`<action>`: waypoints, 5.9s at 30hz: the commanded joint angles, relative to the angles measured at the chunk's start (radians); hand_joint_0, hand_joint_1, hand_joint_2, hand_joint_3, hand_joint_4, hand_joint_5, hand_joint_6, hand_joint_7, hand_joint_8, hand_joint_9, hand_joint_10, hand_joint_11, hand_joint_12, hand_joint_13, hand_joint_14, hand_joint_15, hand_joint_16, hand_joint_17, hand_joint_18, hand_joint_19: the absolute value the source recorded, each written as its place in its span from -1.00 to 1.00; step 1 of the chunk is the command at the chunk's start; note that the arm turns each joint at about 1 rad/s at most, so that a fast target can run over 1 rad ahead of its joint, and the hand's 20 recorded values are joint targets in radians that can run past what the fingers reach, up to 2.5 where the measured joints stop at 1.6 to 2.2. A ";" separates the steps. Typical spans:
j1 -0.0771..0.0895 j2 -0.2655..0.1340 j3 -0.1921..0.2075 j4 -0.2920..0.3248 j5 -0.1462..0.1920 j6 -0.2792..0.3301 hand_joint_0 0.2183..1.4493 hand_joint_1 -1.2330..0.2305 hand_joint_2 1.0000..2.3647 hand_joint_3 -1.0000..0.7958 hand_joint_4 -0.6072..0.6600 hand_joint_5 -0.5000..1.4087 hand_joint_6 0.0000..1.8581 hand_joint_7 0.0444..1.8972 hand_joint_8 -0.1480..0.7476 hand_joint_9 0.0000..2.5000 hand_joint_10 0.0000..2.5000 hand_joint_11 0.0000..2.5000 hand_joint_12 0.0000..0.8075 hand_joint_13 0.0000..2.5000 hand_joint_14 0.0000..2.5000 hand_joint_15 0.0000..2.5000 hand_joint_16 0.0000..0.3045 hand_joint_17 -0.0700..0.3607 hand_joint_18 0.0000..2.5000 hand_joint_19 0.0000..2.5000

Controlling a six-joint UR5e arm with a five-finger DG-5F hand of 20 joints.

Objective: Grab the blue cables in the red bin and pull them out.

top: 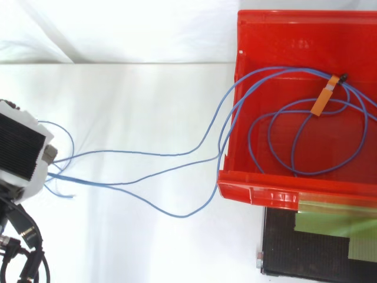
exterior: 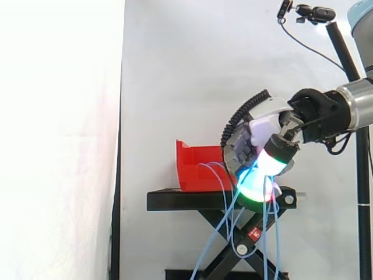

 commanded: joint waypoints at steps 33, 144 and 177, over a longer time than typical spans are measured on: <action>-0.029 0.000 0.000 0.319 -0.157 -0.692 -0.02 -0.55 -1.00 -1.00 0.41 0.31 -0.21 -0.56 0.03 -0.51 1.00 -0.60 -0.12 -0.21 1.00 -0.66 -0.73 -0.24 -0.14 -0.05; -0.039 0.000 -0.001 0.322 -0.169 -0.854 0.20 -0.70 -1.00 -0.90 0.37 0.08 -0.03 -0.68 0.02 -0.56 1.00 -0.60 -0.13 -0.24 1.00 -0.65 -0.74 -0.26 -0.15 0.03; -0.040 0.000 -0.001 0.310 -0.161 -0.607 0.20 -0.55 -0.99 -0.79 0.37 0.12 -0.23 -0.59 0.03 -0.57 1.00 -0.62 -0.14 -0.25 1.00 -0.66 -0.74 -0.26 -0.18 0.02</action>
